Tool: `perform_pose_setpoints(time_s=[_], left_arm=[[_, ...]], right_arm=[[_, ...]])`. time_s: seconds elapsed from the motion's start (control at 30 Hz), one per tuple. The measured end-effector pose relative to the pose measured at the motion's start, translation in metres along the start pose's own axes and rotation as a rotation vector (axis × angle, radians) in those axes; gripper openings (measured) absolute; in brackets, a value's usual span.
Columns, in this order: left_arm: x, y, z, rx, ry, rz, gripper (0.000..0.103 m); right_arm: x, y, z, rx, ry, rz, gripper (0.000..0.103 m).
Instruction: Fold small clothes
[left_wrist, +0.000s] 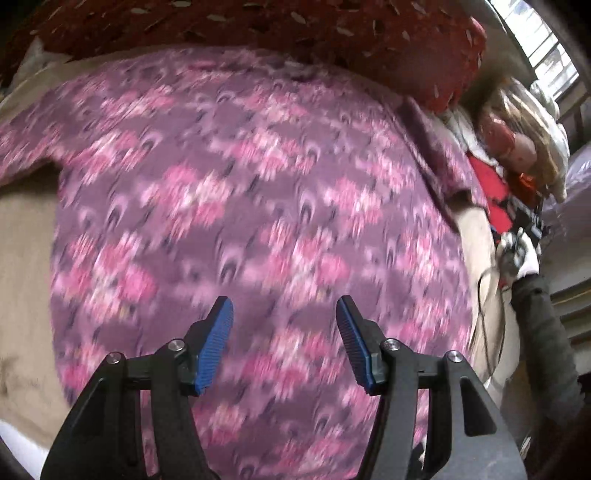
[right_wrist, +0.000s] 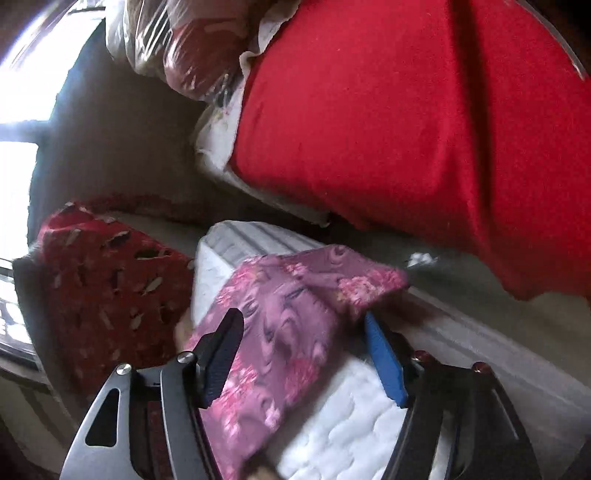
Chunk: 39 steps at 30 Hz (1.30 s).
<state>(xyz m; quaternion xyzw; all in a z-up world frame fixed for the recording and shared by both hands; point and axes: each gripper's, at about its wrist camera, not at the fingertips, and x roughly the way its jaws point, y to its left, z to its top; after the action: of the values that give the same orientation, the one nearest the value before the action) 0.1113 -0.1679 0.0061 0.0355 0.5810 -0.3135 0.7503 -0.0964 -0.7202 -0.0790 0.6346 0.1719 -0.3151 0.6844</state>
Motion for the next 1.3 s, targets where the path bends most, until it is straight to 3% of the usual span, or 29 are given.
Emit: perform_pose_setpoints(time_s=[0.03, 0.07, 0.17, 0.3, 0.47, 0.67, 0.97, 1.1, 1.2, 1.3], left_arm=[[0.003, 0.0, 0.009, -0.007, -0.011, -0.007, 0.057], [0.007, 0.001, 0.019, -0.017, -0.024, -0.01, 0.057], [0.01, 0.01, 0.044, -0.057, -0.066, -0.01, 0.057], [0.013, 0.03, 0.071, -0.123, -0.123, 0.039, 0.057], [0.019, 0.057, 0.086, -0.184, -0.16, 0.073, 0.057], [0.03, 0.087, 0.089, -0.242, -0.154, 0.012, 0.057], [0.012, 0.123, 0.089, -0.289, -0.153, -0.05, 0.057], [0.004, 0.143, 0.087, -0.329, -0.168, -0.081, 0.057], [0.0, 0.155, 0.086, -0.36, -0.169, -0.126, 0.057], [-0.003, 0.16, 0.087, -0.367, -0.17, -0.15, 0.057]], right_arm=[[-0.001, 0.0, -0.002, -0.011, -0.009, -0.001, 0.015], [-0.002, -0.001, -0.002, -0.026, -0.014, 0.016, 0.012], [-0.025, 0.009, 0.005, -0.097, -0.117, 0.035, 0.01], [-0.073, 0.022, 0.018, -0.118, -0.28, -0.04, 0.01], [-0.092, 0.067, -0.002, -0.245, -0.281, -0.012, 0.01], [-0.073, 0.145, -0.086, -0.448, -0.114, 0.101, 0.01], [0.009, 0.233, -0.274, -0.661, 0.214, 0.22, 0.01], [0.038, 0.258, -0.359, -0.772, 0.338, 0.245, 0.01], [0.052, 0.263, -0.409, -0.811, 0.417, 0.262, 0.018], [0.068, 0.25, -0.456, -0.851, 0.535, 0.208, 0.022]])
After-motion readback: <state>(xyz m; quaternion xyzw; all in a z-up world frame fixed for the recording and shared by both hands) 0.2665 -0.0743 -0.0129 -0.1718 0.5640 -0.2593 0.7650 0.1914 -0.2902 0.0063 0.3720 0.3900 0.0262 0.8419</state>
